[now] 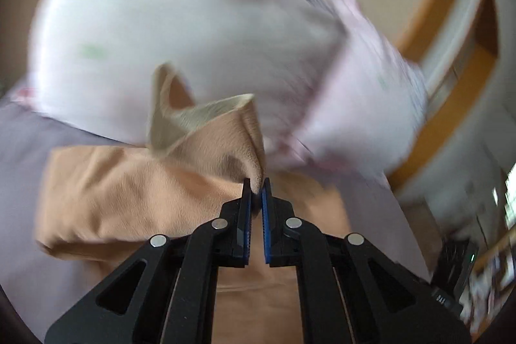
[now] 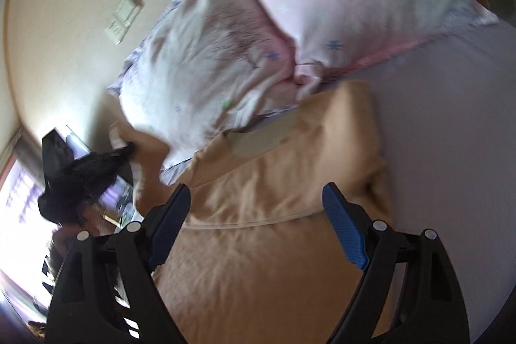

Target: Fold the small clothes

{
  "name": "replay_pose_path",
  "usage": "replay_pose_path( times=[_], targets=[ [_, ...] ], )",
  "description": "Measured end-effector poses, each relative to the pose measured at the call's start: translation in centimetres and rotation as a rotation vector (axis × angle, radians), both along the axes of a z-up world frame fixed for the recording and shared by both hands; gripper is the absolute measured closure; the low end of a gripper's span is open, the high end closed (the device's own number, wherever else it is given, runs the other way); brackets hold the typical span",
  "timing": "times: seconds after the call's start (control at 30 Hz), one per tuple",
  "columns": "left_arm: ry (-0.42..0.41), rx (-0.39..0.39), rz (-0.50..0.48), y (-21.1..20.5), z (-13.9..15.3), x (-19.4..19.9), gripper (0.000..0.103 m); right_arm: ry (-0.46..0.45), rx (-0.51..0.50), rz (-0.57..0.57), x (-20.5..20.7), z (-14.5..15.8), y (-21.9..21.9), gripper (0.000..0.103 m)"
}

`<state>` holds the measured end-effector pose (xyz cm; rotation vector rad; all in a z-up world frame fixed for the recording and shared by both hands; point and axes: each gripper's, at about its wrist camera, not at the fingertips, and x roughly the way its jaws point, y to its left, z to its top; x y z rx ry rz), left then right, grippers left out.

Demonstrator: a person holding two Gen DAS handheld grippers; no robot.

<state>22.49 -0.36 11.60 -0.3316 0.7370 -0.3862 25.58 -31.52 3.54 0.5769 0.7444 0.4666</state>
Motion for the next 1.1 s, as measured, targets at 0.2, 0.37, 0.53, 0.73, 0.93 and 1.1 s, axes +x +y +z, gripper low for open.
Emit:
replay_pose_path(
  times=[0.2, 0.37, 0.53, 0.73, 0.93, 1.1],
  targets=[
    [0.16, 0.266, -0.251, -13.1, -8.8, 0.9, 0.098, 0.114, 0.098, -0.052, 1.5, -2.5, -3.3, 0.02],
    [0.087, 0.145, -0.281, -8.7, -5.7, -2.2, 0.059, 0.124, 0.082, -0.011, 3.2, -2.0, -2.5, 0.037],
    [-0.038, 0.216, -0.144, -1.3, -3.0, -6.8, 0.033, 0.215, -0.006, 0.029, 7.4, -2.4, 0.3, 0.047],
    [0.087, 0.259, -0.014, 5.2, -6.1, -8.2, 0.033, 0.333, -0.162, 0.008, 10.4, -5.2, 2.4, 0.065],
    [0.11, 0.222, 0.047, 8.1, -6.6, -7.5, 0.033, 0.145, -0.194, -0.027, 9.1, -1.8, 2.4, 0.099],
    [0.075, 0.189, 0.069, 8.8, -5.6, -7.1, 0.033, 0.203, -0.297, -0.164, 8.5, -2.1, -0.3, 0.094]
  ],
)
